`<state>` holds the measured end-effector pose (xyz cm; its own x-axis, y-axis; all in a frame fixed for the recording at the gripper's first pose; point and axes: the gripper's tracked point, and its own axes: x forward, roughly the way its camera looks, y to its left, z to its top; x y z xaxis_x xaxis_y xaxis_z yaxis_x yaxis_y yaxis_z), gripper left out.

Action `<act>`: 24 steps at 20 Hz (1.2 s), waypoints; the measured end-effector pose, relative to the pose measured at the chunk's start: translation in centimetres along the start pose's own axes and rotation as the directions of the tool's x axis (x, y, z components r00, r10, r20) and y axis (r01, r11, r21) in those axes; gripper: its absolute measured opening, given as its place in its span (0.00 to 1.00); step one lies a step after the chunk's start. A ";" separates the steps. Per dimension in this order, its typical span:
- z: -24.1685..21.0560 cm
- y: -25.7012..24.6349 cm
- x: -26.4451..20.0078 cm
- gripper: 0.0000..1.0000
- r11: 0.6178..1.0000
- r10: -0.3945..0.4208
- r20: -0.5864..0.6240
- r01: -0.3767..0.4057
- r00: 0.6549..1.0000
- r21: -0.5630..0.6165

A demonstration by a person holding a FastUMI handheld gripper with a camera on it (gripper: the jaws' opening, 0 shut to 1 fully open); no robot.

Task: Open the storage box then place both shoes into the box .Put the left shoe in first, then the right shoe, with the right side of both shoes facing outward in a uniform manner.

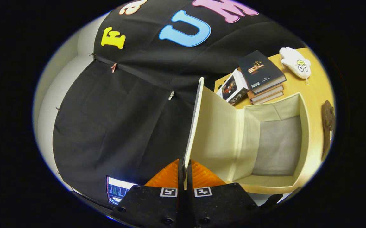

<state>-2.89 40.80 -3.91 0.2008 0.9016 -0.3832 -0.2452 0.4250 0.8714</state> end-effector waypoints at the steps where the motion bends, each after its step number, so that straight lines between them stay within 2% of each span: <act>1: -0.4 0.4 1.0 0.05 1.000 -0.004 -0.003 0.004 1.000 0.005; 7: -2.3 1.3 6.1 0.05 0.999 -0.034 -0.017 0.034 0.999 0.008; 12: -2.1 1.1 7.8 0.07 0.999 -0.047 0.026 0.047 0.999 0.015; 13: -1.4 0.8 7.7 0.20 0.998 -0.060 0.050 0.059 0.997 0.014; 17: 2.1 -1.5 5.2 0.98 0.993 -0.110 0.193 0.116 0.975 -0.021; 20: 4.1 -4.9 1.8 0.98 0.974 -0.168 0.306 0.205 0.937 -0.093; 24: 6.0 -9.6 -3.8 0.98 0.938 -0.242 0.392 0.318 0.888 -0.141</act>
<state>4.36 32.85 -9.00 0.6089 0.6660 -0.4308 -0.3002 0.6962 0.6521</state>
